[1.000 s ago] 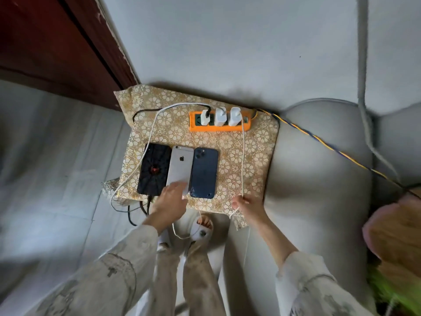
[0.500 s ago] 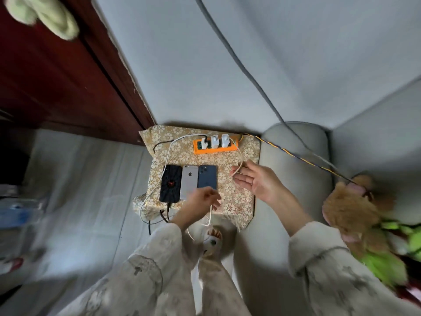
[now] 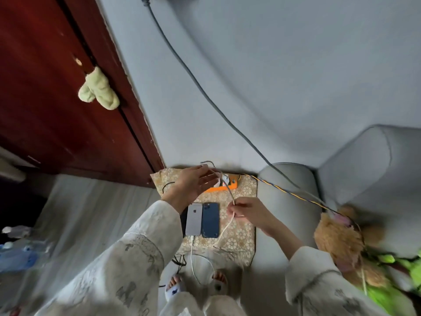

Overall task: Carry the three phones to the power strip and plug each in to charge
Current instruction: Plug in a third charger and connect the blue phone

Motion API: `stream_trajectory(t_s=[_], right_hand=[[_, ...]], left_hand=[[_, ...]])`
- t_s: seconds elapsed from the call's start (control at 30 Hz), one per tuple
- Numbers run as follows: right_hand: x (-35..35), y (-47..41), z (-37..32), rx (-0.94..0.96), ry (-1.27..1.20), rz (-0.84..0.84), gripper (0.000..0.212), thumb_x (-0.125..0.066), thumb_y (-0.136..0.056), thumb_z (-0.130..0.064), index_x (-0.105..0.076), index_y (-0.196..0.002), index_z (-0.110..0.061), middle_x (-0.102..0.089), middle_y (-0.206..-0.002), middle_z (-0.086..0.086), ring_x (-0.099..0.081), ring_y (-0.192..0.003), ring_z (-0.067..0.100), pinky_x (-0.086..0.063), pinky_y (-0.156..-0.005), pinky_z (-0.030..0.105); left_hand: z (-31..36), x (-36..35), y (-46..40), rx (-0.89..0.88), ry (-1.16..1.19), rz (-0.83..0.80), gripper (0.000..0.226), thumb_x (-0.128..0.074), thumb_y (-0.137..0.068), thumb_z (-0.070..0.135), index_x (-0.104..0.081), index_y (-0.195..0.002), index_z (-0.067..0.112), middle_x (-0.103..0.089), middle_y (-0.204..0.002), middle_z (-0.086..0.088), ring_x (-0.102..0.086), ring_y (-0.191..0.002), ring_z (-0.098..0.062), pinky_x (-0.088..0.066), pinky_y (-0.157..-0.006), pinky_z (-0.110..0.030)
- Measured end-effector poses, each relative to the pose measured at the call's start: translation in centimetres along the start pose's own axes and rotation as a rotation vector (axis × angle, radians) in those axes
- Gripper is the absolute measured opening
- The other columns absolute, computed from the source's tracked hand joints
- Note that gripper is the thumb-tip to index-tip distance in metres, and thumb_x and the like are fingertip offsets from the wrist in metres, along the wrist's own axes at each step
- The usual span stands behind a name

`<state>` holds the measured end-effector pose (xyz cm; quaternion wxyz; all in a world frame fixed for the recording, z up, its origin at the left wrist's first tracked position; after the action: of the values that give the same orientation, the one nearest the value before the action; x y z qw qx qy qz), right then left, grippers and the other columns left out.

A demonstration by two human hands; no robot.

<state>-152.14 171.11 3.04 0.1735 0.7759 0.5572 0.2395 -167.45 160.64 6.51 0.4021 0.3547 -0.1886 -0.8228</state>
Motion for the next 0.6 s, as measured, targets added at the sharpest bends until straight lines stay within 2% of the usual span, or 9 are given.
stream_trajectory(t_s=[0.07,0.17,0.27,0.33,0.4,0.43,0.5,0.6], right_hand=[[0.5,0.0,-1.5,-0.001,-0.168,0.02,0.011,-0.054,-0.09,-0.006,-0.065,-0.091,-0.007,-0.068,-0.085,0.01,-0.066,-0.073,0.016,-0.057,-0.072,0.027],[1.2,-0.1,-4.3,0.076,-0.288,0.064,0.01,-0.059,-0.087,-0.01,-0.069,-0.088,-0.011,-0.072,-0.08,0.008,-0.069,-0.069,0.02,-0.058,-0.065,0.029],[1.8,-0.3,-7.3,0.14,-0.504,0.08,0.009,-0.058,-0.086,-0.006,-0.068,-0.087,-0.004,-0.073,-0.074,0.011,-0.071,-0.068,0.022,-0.057,-0.06,0.024],[2.1,-0.3,-8.7,0.159,-0.607,0.093,0.01,-0.057,-0.086,-0.003,-0.066,-0.089,0.0,-0.074,-0.074,0.013,-0.072,-0.069,0.023,-0.057,-0.059,0.023],[2.4,-0.2,-9.2,0.183,-0.667,0.097,0.013,-0.054,-0.089,-0.006,-0.065,-0.09,0.0,-0.074,-0.074,0.011,-0.072,-0.07,0.022,-0.057,-0.06,0.023],[2.5,-0.1,-9.2,0.196,-0.655,0.103,0.016,-0.053,-0.091,-0.011,-0.065,-0.092,-0.001,-0.075,-0.077,0.01,-0.072,-0.072,0.022,-0.058,-0.062,0.024],[2.3,0.2,-8.4,0.19,-0.516,0.103,0.024,-0.049,-0.093,-0.021,-0.064,-0.1,-0.004,-0.074,-0.087,0.009,-0.071,-0.08,0.021,-0.059,-0.069,0.026],[1.2,1.0,-6.1,0.139,-0.281,-0.028,0.032,-0.045,-0.092,-0.036,-0.062,-0.108,-0.014,-0.071,-0.099,0.002,-0.067,-0.093,0.016,-0.053,-0.079,0.024]], left_hand=[[-0.7,0.5,0.7,-0.016,-0.184,0.026,0.019,-0.043,-0.093,0.001,-0.056,-0.107,0.002,-0.065,-0.09,-0.007,-0.062,-0.084,-0.019,-0.051,-0.084,-0.035],[-2.8,1.6,2.2,-0.035,-0.504,-0.05,0.041,-0.048,-0.09,-0.001,-0.044,-0.129,0.01,-0.056,-0.115,-0.008,-0.053,-0.105,-0.02,-0.045,-0.084,-0.029],[-4.5,2.1,3.2,-0.088,-0.906,-0.263,0.045,-0.056,-0.088,0.012,-0.042,-0.131,0.014,-0.054,-0.124,-0.006,-0.051,-0.113,-0.016,-0.043,-0.092,-0.024],[-4.8,2.2,3.5,-0.15,-1.107,-0.316,0.032,-0.057,-0.088,0.015,-0.053,-0.12,0.013,-0.061,-0.115,-0.006,-0.056,-0.105,-0.013,-0.044,-0.092,-0.024],[-4.3,2.0,3.9,-0.21,-1.097,-0.262,0.013,-0.053,-0.09,0.011,-0.062,-0.099,0.01,-0.067,-0.095,-0.005,-0.062,-0.084,-0.011,-0.051,-0.079,-0.023],[-3.7,1.9,4.1,-0.257,-1.074,-0.216,0.011,-0.052,-0.09,0.01,-0.063,-0.091,0.011,-0.067,-0.086,-0.003,-0.063,-0.077,-0.011,-0.053,-0.074,-0.023],[-2.2,1.6,4.5,-0.364,-0.993,-0.115,0.014,-0.05,-0.091,0.009,-0.062,-0.083,0.014,-0.067,-0.078,0.0,-0.067,-0.074,-0.015,-0.056,-0.073,-0.024],[0.5,0.8,5.3,-0.434,-0.649,-0.036,0.018,-0.048,-0.091,0.006,-0.062,-0.082,0.014,-0.072,-0.073,-0.002,-0.071,-0.073,-0.018,-0.059,-0.069,-0.025]])
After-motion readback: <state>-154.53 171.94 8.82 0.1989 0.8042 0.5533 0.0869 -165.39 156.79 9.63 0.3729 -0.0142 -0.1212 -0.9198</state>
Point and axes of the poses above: each hand's wrist, its own y-axis away from the middle knuckle, its own x-axis out of the back of the hand, z = x × y, the point moved 1 cm from there along -y, towards the middle knuckle
